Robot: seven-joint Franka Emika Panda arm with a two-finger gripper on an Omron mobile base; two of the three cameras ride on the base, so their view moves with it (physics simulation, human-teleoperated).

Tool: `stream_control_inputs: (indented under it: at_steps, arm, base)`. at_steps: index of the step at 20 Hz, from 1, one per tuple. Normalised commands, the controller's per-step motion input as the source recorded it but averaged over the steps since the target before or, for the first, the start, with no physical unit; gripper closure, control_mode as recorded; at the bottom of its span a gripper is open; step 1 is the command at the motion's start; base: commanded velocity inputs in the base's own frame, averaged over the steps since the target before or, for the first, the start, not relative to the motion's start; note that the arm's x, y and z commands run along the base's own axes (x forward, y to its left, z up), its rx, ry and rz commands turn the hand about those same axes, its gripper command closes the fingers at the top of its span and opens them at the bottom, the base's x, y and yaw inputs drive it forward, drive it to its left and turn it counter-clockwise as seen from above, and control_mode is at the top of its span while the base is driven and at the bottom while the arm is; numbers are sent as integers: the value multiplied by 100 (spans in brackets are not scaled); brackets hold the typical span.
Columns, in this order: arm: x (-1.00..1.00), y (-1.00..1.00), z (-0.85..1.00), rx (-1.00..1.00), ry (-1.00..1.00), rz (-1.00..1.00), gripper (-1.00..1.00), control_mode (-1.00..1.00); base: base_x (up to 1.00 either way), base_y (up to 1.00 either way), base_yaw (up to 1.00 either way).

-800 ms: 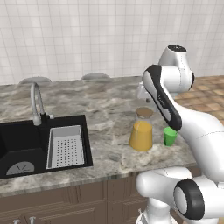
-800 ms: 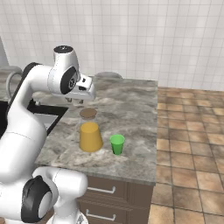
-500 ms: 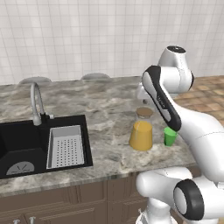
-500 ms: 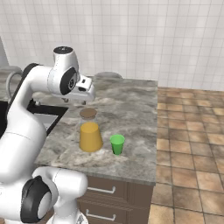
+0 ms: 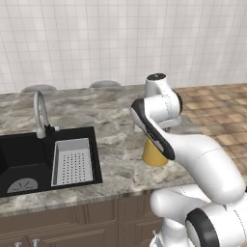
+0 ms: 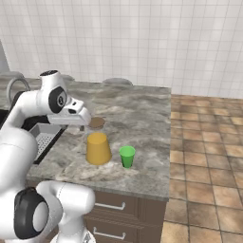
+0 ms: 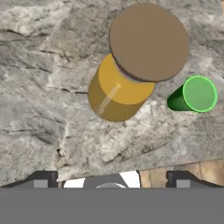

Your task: Place the pitcher and cup on the dining counter for serving.

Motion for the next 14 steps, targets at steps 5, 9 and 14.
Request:
stream_control_inputs:
  at_steps: [5,9,14]
  arm:
    - [7,18,-55,-17,7,-32,-100,-100]
    - [39,1,-21,-1,0,-22,-100,-100]
    - [44,-3,-22,-2,0,-21,-100,-100]
  base:
    - [0,0,0]
    - [0,0,0]
    - [0,0,0]
